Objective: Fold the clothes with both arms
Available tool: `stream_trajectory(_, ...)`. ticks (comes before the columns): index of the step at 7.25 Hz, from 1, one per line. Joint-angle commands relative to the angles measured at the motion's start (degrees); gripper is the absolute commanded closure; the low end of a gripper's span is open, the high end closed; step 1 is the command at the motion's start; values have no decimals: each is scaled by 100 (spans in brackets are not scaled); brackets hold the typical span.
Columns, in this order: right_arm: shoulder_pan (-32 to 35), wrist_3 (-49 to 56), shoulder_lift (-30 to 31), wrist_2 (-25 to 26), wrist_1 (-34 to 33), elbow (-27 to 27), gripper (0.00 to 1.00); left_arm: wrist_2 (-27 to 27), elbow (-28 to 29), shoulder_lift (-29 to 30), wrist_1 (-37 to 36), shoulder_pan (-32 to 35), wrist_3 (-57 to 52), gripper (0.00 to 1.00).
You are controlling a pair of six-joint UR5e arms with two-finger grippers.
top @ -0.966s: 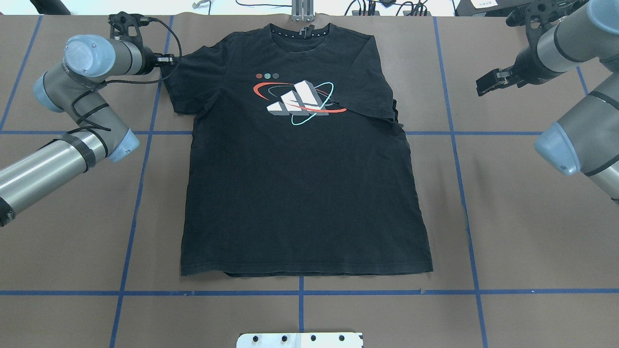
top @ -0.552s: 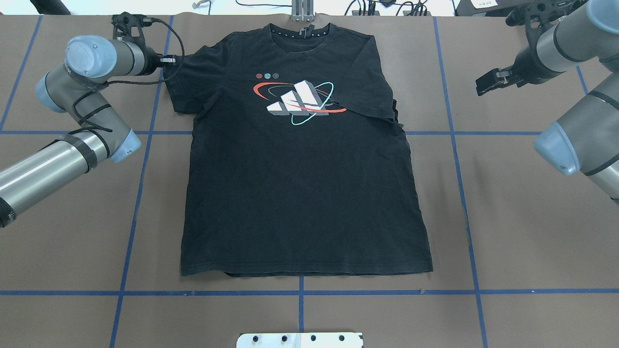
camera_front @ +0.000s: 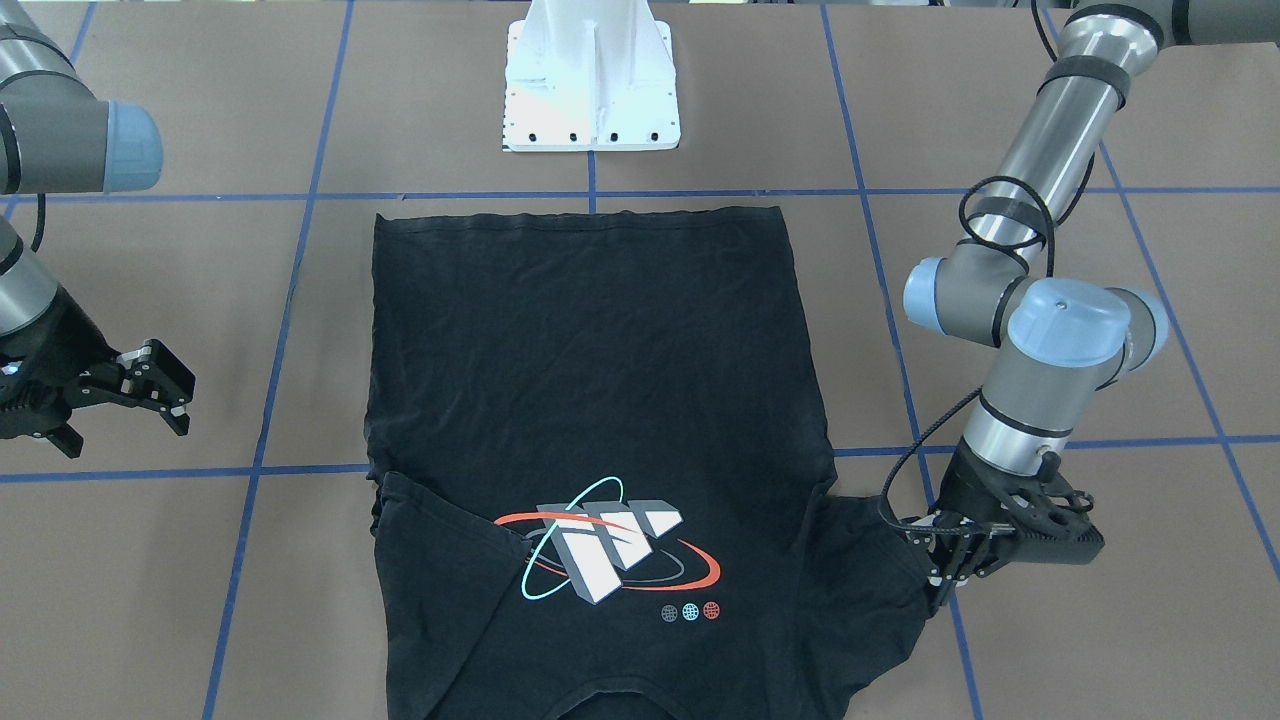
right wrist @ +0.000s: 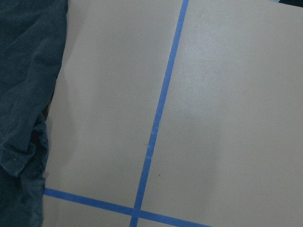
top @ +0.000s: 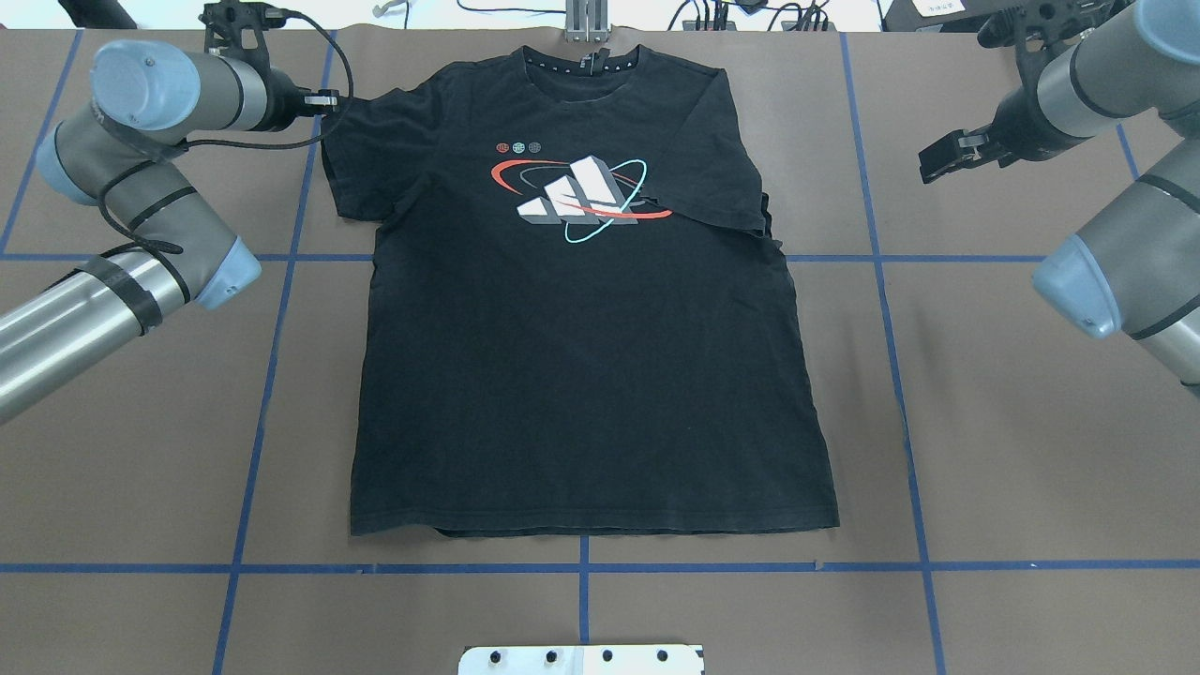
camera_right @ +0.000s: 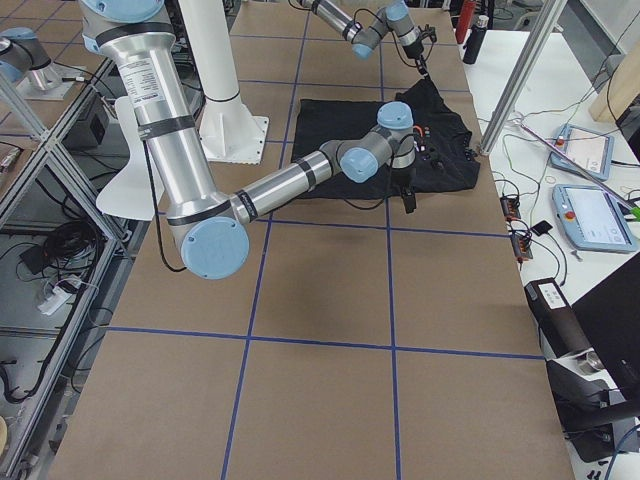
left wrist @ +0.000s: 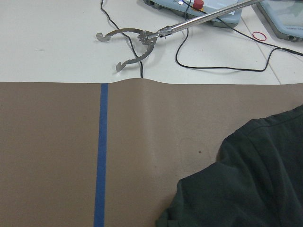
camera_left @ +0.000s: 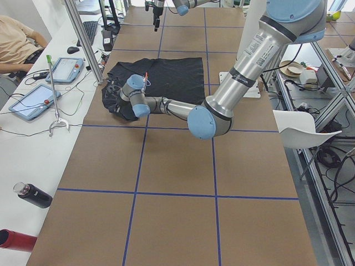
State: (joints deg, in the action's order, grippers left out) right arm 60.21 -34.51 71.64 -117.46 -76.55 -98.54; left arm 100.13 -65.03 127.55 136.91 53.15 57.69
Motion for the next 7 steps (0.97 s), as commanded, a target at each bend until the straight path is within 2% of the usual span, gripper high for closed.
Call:
stream_trajectory(1,0,-29,-1,13,0,-7,0,-492,-379,530,-1415,-591,870,100)
stream_trajectory(2,-9,-29,-1,4,0,1,0,-529,-318,847,-1665,-717,1162,100)
stream_trajectory(4,-18,-47,-1,13,0,1,0,-756,1160,1961,-1624,-920,1621,100)
stream_trajectory(7,-53,-47,-36,22,0,71,0,-881,1466,2037,-1553,-921,1605,100)
